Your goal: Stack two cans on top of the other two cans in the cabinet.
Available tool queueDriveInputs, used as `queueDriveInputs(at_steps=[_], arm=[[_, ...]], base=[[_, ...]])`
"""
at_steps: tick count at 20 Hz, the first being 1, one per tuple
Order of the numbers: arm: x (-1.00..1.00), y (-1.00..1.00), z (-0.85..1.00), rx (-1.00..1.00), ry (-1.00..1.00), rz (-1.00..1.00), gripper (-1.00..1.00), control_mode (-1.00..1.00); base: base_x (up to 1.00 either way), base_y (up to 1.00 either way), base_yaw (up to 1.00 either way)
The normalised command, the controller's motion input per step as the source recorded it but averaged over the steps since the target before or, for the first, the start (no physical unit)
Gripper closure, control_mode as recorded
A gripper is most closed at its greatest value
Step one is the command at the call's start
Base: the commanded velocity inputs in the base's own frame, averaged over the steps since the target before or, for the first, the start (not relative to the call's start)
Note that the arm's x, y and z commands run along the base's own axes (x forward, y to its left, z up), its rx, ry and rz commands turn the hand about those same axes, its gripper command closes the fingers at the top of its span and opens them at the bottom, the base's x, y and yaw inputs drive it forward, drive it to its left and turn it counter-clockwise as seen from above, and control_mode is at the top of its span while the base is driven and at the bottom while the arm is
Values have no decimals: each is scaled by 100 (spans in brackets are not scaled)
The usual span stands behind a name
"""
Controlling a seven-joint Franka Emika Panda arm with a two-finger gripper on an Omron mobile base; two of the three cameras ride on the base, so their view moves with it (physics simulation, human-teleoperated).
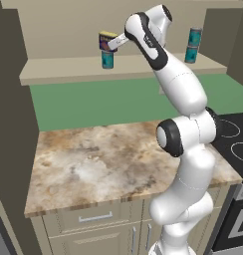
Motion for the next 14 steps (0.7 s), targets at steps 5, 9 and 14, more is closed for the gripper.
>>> queueDriveInputs(at_steps=[5,9,14], arm=[[2,1,0,0,0,0,-100,-100],[0,0,0,0,0,0,-100,-100],[-2,0,0,0,0,0,-100,-100]], base=[[0,0,0],[0,0,0],[0,0,0]])
